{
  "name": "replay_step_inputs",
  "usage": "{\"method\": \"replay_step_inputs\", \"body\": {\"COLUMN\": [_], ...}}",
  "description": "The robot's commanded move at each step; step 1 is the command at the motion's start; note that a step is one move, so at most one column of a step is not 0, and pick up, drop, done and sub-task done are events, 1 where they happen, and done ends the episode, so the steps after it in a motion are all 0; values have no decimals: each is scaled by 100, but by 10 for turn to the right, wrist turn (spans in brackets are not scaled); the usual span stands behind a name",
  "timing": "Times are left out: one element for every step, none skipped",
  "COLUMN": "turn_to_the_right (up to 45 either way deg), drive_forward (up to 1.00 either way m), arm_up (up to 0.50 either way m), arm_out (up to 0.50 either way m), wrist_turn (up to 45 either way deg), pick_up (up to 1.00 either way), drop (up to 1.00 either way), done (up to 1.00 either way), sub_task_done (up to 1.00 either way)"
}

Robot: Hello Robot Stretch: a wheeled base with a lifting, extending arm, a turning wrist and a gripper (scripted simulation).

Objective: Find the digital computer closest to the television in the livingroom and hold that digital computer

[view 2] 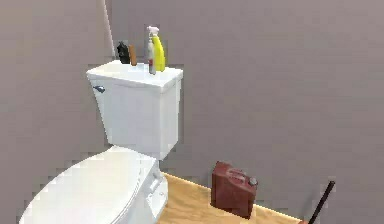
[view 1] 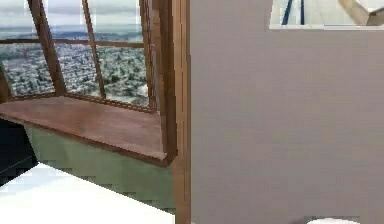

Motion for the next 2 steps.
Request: {"method": "replay_step_inputs", "body": {"turn_to_the_right": [-210,0], "drive_forward": [0,45], "arm_up": [0,0], "arm_out": [0,0], "wrist_turn": [0,0], "pick_up": [0,0], "drop": [0,0], "done": [0,0], "sub_task_done": [0,0]}}
